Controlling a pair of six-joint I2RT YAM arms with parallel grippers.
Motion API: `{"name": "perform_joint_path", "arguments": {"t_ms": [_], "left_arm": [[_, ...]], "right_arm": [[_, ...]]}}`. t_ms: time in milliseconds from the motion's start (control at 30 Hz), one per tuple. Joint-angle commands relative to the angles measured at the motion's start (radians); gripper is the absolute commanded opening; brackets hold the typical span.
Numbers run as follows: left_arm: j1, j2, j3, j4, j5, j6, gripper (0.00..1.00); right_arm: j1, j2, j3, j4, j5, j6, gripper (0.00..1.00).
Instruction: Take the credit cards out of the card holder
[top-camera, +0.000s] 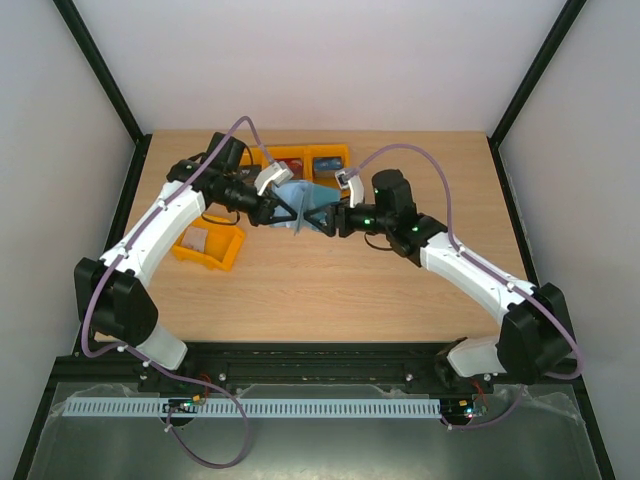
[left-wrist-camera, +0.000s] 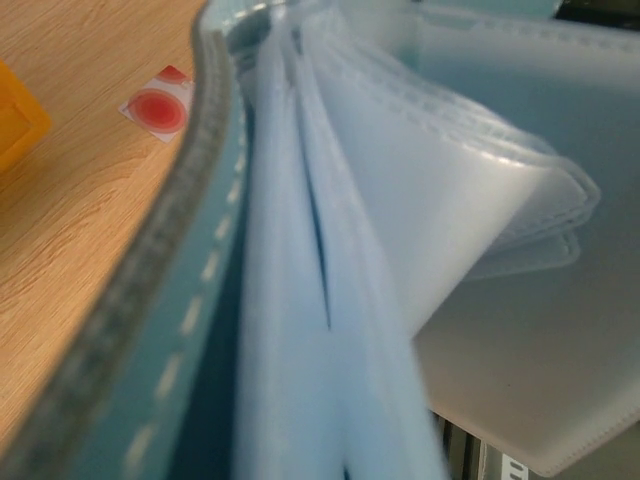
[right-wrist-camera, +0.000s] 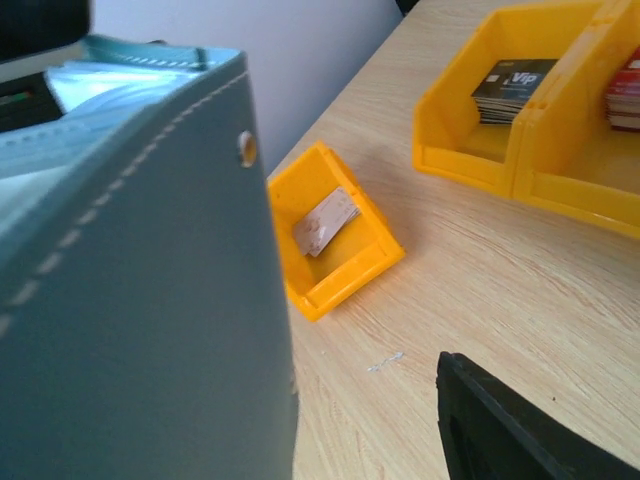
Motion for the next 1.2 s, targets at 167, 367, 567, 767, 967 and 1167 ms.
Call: {"name": "perform_joint_path", "arguments": {"t_ms": [167, 367, 567, 767, 967, 1167], "left_arm": [[-0.02, -0.028, 0.0, -0.045, 0.099, 0.067, 0.02], [-0.027, -0.023, 0.011, -0.066, 0.125, 0.09, 0.02], [-0.023, -0.022, 0.022, -0.077, 0.135, 0.099, 0.02], [0.002, -0.032, 0.03, -0.06, 0.111, 0.069, 0.22], [0.044, -0.05, 0.016, -0.01, 0.095, 0.012, 0.8], [0.049, -0.052, 0.016, -0.007, 0.135, 0.006, 0.93]], "right_arm": [[0.018, 0.031, 0.022, 0.133, 0.016, 0.061, 0.71], [0.018, 0.009, 0.018, 0.145, -0.039, 0.048, 0.56], [0.017, -0.034, 0.006, 0.121, -0.015, 0.017, 0.13], [0.015, -0.068, 0.009, 0.052, 0.023, -0.013, 0.02], [0.015, -0.064, 0.05, -0.054, 0.133, -0.016, 0.02], [0.017, -0.035, 0.068, -0.05, 0.098, -0.01, 0.02]]}}
